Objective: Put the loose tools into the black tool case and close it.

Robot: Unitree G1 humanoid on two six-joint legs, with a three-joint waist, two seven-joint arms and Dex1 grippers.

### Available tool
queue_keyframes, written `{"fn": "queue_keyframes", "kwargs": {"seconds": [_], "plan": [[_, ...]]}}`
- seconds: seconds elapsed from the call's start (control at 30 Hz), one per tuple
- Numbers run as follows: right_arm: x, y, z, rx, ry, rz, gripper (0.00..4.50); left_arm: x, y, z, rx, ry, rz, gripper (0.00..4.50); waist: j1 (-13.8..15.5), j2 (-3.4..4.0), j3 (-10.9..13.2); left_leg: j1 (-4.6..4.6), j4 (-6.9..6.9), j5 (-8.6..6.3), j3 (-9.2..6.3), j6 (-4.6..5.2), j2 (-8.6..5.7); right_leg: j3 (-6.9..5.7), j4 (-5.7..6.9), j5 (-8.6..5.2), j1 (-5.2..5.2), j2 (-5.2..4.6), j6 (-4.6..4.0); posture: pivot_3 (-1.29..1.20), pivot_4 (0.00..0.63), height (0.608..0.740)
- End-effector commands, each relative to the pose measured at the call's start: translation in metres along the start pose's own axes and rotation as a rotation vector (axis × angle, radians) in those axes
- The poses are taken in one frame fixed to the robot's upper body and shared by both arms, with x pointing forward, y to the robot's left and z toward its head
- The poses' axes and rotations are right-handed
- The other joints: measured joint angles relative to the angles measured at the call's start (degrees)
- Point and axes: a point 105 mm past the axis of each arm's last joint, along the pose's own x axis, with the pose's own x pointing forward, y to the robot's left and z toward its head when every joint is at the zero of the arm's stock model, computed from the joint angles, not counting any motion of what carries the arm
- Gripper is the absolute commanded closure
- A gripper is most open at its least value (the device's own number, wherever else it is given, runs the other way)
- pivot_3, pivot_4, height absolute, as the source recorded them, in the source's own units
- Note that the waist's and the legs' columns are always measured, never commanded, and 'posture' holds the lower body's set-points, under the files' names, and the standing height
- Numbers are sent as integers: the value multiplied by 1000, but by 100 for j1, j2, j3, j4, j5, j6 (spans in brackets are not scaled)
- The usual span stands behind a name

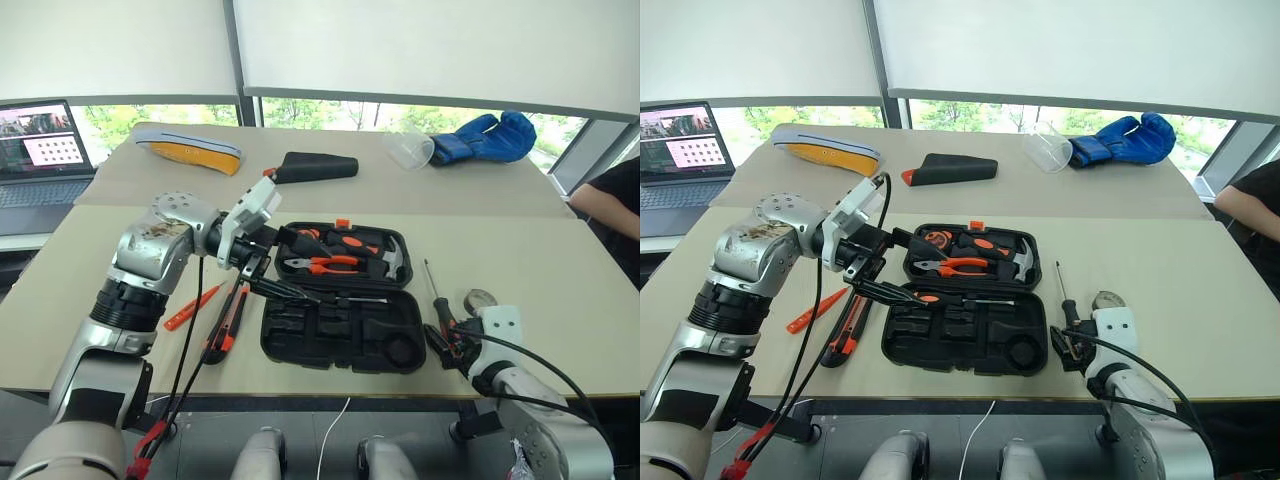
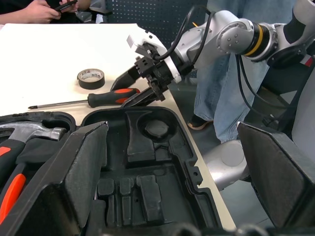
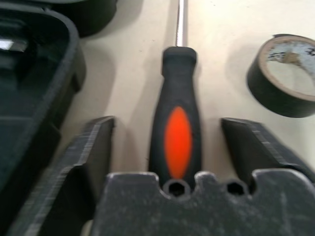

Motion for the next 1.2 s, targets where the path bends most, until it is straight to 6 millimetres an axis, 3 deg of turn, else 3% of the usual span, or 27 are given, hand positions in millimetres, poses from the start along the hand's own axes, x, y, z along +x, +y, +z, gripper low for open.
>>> {"fn": "queue_keyframes", "kwargs": {"seconds": [0.03,0.13,0.27,0.4,0.47,0.77,0.93,1.2], "plan": [[-4,-8,25,53,-127,-92,2434,-1,-1,3,41,18,-1,0,-2,0,0,0,0,0,0,0,0,0,1,0,-1,0,0,0,150,740],[-11,-6,52,81,-258,-101,3415,-4,0,2,35,27,8,0,-3,1,1,0,-3,-1,0,-1,0,0,1,0,-3,0,0,0,150,740],[-23,15,107,-10,-418,43,3437,-12,-2,0,-7,47,27,0,-57,11,6,-1,-5,-2,0,-3,1,2,2,1,-9,0,1,0,150,740],[-33,55,128,-216,-402,424,3437,-22,-14,-12,6,128,13,0,-113,12,7,4,-22,0,-2,-1,3,-1,1,-2,-8,3,-6,0,150,740],[-36,66,125,-347,-350,568,3437,-26,-20,-14,-9,144,-1,0,-115,11,7,9,-34,0,-3,1,3,-2,1,-12,-6,4,-20,0,150,740],[-30,74,102,-746,-164,988,3437,-34,-35,-12,-30,148,-18,0,-2,9,8,-1,-35,1,-1,3,-2,0,-2,-39,-7,4,-9,0,150,740],[-9,68,80,-888,-120,1010,3437,-37,-34,-14,-24,152,26,0,5,9,8,-1,-30,1,-1,3,-1,-1,2,-39,-8,7,-8,0,150,740],[8,63,68,-953,-119,1001,3437,-44,-27,-19,-27,163,88,0,16,8,9,-1,-28,2,1,2,-1,-2,7,-38,-9,8,-7,0,150,740]]}}
